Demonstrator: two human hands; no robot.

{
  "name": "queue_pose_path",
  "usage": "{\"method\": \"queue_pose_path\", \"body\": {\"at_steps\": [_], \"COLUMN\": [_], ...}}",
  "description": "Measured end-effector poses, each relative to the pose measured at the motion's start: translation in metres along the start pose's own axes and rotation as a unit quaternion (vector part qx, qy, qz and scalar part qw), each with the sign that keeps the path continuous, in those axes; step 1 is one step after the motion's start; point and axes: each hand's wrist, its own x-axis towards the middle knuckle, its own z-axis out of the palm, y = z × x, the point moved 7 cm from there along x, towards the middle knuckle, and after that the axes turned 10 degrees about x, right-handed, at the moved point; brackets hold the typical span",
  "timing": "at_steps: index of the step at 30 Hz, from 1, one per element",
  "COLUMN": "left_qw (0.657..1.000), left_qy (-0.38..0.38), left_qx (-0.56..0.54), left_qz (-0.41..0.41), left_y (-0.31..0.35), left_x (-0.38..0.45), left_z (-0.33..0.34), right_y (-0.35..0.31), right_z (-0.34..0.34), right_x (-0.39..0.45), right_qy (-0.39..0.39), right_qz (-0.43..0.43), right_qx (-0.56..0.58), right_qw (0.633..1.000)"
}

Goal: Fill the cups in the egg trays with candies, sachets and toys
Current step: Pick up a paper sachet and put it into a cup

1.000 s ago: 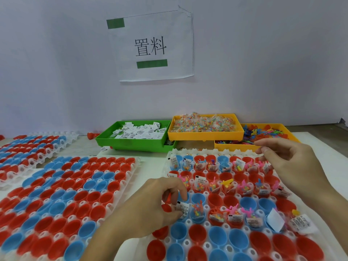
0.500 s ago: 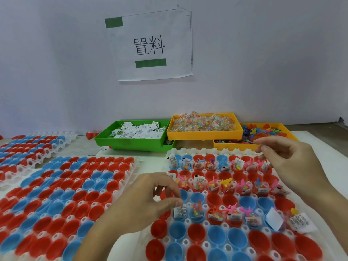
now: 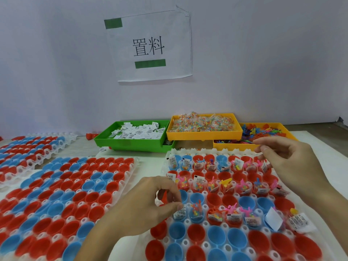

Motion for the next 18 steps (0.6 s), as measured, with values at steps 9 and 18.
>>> {"method": "queue_pose_path", "body": {"at_steps": [9, 18], "left_qw": [0.999, 0.998], "left_qy": [-0.015, 0.010], "left_qx": [0.032, 0.049], "left_qz": [-0.028, -0.027], "left_y": [-0.008, -0.006], "left_x": [0.000, 0.004], "left_z": [0.010, 0.012], "right_y": [0.001, 0.000], "right_z": [0.000, 0.000], "right_x": [0.000, 0.000], "right_qy": [0.001, 0.000], "right_qz": [0.003, 0.003], "right_qx": [-0.002, -0.006], "right_qw": [1.000, 1.000]}}
